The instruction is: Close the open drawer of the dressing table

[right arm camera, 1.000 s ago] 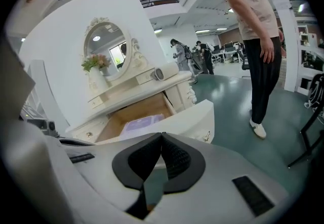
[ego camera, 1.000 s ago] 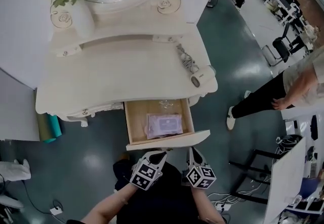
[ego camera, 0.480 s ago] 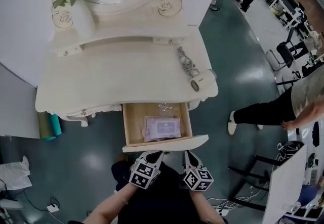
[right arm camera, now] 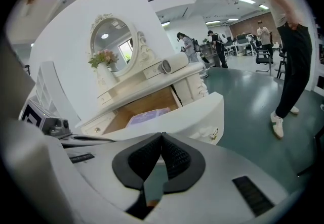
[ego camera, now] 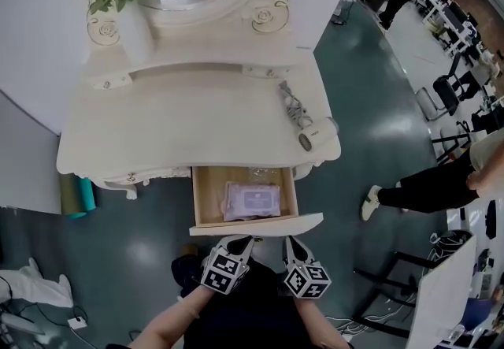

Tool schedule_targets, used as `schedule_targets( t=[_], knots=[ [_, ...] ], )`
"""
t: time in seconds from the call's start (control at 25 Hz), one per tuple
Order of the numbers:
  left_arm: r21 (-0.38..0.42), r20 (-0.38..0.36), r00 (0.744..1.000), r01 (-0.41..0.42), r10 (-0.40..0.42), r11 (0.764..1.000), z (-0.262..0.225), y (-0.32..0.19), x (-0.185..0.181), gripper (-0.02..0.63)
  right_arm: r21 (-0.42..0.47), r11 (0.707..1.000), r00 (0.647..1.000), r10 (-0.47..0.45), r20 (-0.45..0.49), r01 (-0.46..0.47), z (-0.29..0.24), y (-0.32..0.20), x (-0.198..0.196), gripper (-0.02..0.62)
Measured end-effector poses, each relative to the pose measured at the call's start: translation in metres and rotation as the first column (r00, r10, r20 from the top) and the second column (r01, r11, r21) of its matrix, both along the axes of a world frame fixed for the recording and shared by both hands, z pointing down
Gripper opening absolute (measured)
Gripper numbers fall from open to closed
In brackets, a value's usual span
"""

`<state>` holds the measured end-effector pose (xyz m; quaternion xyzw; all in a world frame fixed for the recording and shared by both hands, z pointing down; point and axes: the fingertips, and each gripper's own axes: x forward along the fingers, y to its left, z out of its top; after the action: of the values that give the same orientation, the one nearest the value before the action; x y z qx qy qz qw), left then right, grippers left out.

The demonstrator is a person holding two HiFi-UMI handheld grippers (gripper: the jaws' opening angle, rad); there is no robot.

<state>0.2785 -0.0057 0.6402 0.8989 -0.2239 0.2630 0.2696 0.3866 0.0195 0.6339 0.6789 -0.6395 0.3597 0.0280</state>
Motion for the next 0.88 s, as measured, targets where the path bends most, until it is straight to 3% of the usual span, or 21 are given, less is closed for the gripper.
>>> schedule_targets(
  t=[0.88],
  knots=[
    [0.012, 0.033, 0.991, 0.128, -0.128, 0.992, 0.01, -0.047, -0.01, 0.017, 0.036, 0.997, 0.997, -0.073, 0.016, 0.073, 0.0, -0.05, 0.005, 0.024]
  ],
)
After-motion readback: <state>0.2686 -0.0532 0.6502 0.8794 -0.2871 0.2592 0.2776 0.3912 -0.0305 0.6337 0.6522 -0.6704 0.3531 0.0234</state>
